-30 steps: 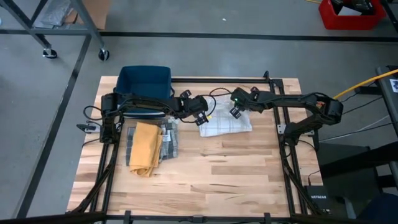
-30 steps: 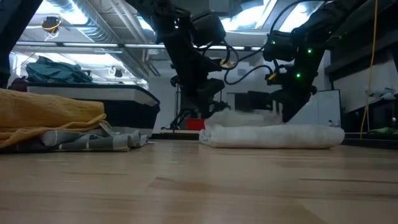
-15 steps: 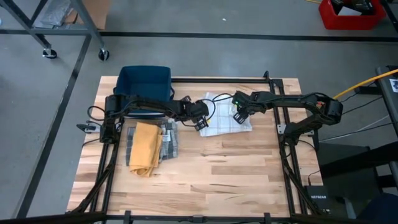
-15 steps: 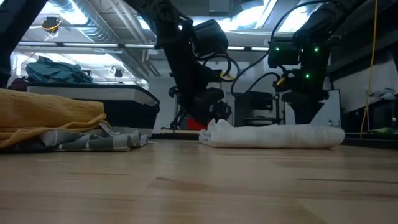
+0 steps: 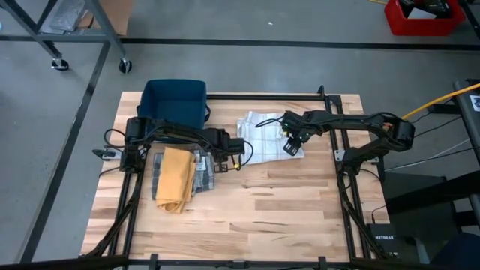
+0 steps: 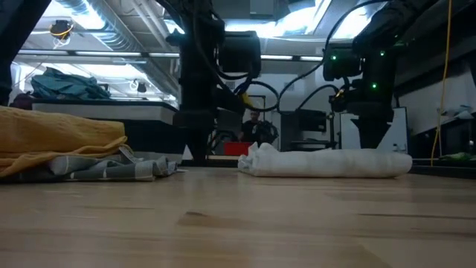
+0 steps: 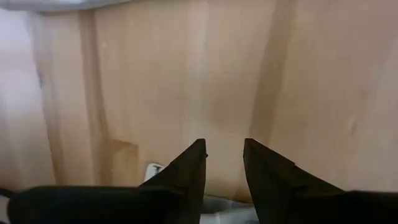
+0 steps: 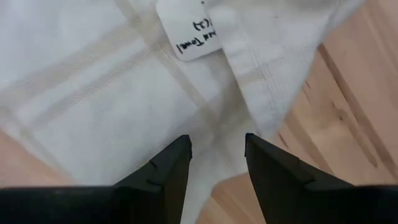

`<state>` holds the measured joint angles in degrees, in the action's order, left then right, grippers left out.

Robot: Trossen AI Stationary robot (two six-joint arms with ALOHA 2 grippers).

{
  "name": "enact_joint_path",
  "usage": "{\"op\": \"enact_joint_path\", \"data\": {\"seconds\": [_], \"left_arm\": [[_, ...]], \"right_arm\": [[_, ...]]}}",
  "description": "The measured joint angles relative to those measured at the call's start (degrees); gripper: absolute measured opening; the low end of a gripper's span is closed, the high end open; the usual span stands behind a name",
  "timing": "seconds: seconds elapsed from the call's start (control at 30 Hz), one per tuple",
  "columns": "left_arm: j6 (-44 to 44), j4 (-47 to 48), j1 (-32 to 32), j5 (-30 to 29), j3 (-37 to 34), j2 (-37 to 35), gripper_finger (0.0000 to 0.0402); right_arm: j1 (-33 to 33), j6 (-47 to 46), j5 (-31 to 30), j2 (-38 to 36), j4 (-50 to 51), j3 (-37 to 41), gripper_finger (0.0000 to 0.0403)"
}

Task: Fold towel
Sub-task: Stack the stacked towels on top of the white towel

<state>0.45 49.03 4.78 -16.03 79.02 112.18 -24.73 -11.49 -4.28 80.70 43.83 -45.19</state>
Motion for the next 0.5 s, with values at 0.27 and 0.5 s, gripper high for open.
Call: {"op": "enact_joint_path", "data": {"seconds": [0.27, 0.5], "left_arm": [[0.0, -14.3, -1.5, 0.1, 0.0, 0.0, 0.0071], [0.1, -29.0, -1.2, 0.0, 0.0, 0.0, 0.0031]], "right_arm": [[0.0, -1.6, 3.5, -1.8, -3.5, 0.0, 0.0160], [3.1, -2.2, 3.9, -1.8, -6.0, 0.0, 0.0160]]}}
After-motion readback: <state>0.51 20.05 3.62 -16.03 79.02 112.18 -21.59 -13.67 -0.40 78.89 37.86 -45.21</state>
